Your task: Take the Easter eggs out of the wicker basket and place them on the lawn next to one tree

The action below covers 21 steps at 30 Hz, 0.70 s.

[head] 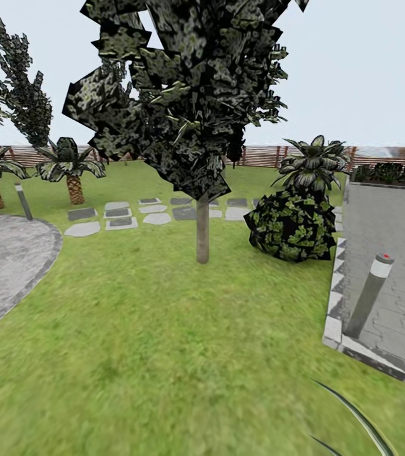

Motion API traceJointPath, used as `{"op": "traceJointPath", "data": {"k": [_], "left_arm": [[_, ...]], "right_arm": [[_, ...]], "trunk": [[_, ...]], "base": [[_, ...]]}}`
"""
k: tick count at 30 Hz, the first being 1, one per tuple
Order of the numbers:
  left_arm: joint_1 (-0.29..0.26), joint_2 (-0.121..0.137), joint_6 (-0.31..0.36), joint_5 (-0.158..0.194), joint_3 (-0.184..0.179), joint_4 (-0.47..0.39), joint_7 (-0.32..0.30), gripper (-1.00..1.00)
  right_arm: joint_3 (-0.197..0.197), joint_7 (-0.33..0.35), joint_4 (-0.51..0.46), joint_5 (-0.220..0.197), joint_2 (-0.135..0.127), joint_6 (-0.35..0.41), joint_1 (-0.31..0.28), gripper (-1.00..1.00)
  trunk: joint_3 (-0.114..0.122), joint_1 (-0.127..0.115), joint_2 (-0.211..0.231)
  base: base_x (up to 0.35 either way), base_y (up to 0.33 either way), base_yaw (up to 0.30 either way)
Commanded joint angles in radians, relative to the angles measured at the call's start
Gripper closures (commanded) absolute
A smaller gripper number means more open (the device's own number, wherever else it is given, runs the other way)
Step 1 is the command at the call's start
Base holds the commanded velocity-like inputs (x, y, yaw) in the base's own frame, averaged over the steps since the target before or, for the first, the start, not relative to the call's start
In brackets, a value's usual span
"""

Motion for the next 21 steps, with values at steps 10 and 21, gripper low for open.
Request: {"op": "traceJointPath", "data": {"k": [10, 21], "left_arm": [[0.000, 0.000, -0.003, -0.001, -0.005, 0.001, 0.002, -1.00], [-0.001, 0.000, -0.003, -0.001, -0.005, 0.001, 0.002, -1.00]], "right_arm": [[-0.006, 0.001, -0.002, 0.000, 0.001, 0.006, 0.000, -1.00], [-0.006, 0.001, -0.001, 0.000, 0.001, 0.006, 0.000, -1.00]], "trunk": [[-0.001, 0.001, -0.001], [-0.001, 0.001, -0.001]], "base": [[0.210, 0.000, 0.000], [0.210, 0.000, 0.000]]}}
